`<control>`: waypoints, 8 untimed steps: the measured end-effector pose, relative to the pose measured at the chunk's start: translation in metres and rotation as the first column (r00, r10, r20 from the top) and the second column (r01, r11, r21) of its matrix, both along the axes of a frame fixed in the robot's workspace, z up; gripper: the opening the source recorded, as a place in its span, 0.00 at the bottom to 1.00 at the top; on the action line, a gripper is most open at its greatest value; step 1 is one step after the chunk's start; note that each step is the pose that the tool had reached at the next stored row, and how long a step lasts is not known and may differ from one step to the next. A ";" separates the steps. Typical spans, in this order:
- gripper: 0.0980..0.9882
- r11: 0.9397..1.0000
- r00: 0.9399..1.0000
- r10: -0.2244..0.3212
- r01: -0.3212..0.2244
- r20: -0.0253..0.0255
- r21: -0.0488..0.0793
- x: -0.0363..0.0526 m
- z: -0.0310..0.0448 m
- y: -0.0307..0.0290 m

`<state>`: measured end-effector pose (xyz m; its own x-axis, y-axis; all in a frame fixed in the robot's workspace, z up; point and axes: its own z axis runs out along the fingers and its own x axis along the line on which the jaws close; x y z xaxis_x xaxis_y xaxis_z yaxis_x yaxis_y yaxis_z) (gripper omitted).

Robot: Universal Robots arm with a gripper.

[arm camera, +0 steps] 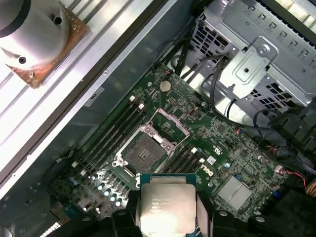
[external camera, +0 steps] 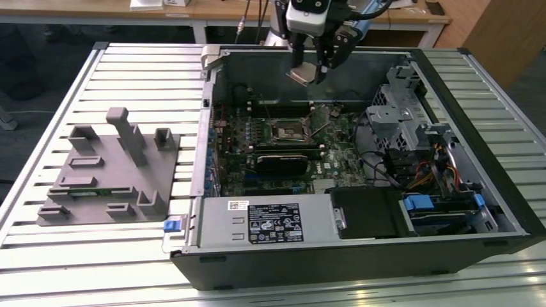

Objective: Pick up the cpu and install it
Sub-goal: 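Place the cpu into insertion slot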

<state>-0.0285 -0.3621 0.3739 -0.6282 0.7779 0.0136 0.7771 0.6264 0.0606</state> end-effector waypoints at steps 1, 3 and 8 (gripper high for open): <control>0.50 1.000 1.000 -0.012 0.012 0.000 0.000 0.0000 0.0000 0.0000; 0.50 0.999 0.999 -0.034 0.034 0.000 0.000 0.0000 -0.0001 0.0000; 0.50 0.996 0.996 -0.086 0.086 0.000 0.000 0.0000 -0.0002 0.0000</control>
<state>-0.0285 -0.3621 0.3737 -0.5592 0.8289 0.0137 0.8279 0.5575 0.0605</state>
